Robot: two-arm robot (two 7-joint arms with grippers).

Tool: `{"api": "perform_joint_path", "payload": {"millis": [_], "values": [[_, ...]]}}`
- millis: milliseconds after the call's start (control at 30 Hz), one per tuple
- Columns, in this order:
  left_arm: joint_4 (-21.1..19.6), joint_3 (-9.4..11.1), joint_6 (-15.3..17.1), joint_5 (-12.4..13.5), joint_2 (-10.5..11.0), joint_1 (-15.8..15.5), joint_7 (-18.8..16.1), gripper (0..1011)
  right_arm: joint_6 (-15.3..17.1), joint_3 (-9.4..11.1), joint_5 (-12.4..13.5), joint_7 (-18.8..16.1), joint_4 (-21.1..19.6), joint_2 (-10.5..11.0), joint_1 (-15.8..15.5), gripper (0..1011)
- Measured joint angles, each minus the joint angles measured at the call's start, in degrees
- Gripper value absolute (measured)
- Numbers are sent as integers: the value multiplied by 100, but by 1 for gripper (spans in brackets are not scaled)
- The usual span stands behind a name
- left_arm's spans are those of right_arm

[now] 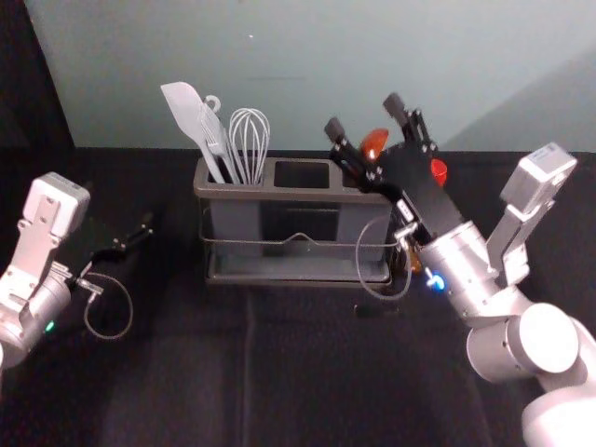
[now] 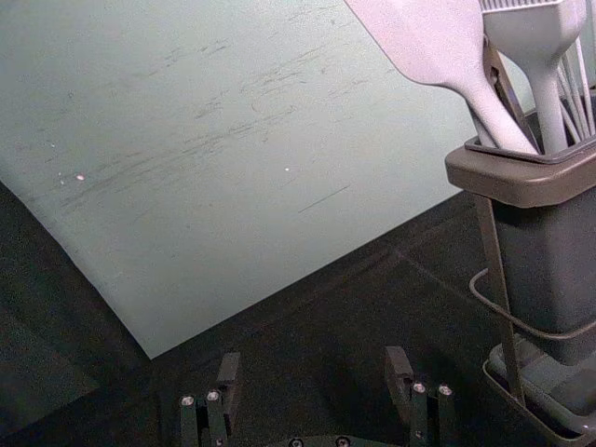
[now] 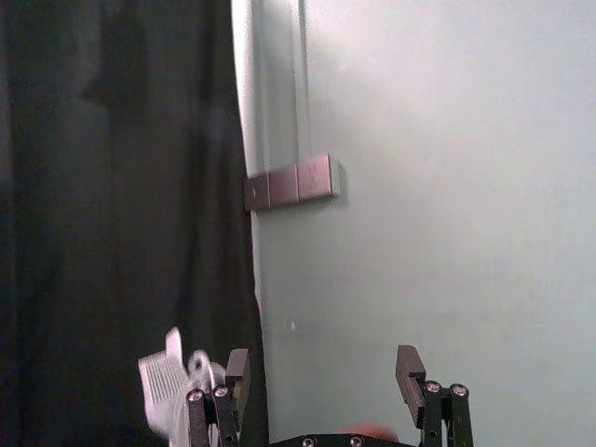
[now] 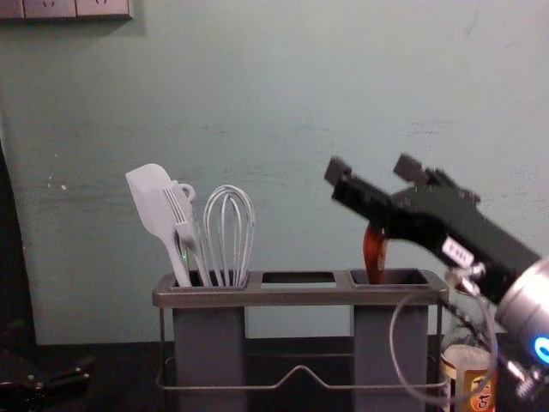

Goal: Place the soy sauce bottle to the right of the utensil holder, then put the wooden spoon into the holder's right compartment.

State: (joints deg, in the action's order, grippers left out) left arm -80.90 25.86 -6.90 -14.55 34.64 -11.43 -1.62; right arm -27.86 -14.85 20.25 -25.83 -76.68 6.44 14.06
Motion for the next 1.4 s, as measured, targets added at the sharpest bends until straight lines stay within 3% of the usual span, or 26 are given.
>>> {"api": "perform_joint_path", "payload": {"millis": [267,400,733,1033,1200,1400], "values": [[0,0,0,0,0,0,0,1000,6,157,-226,226,-766,141,25,1002],[0,0,0,0,0,0,0,1000,95,399,-395,419,-1247,323,5,1002],[0,0,0,0,0,0,0,1000,439,982,-560,728,-1746,667,-108,1003],[0,0,0,0,0,0,0,1000,612,1439,-637,900,-1725,831,-281,1003],[0,0,0,0,0,0,0,1000,708,1610,-653,955,-1485,856,-338,1003],[0,0,0,0,0,0,0,1000,1075,1743,-892,1173,-1060,876,-432,1002]]}}
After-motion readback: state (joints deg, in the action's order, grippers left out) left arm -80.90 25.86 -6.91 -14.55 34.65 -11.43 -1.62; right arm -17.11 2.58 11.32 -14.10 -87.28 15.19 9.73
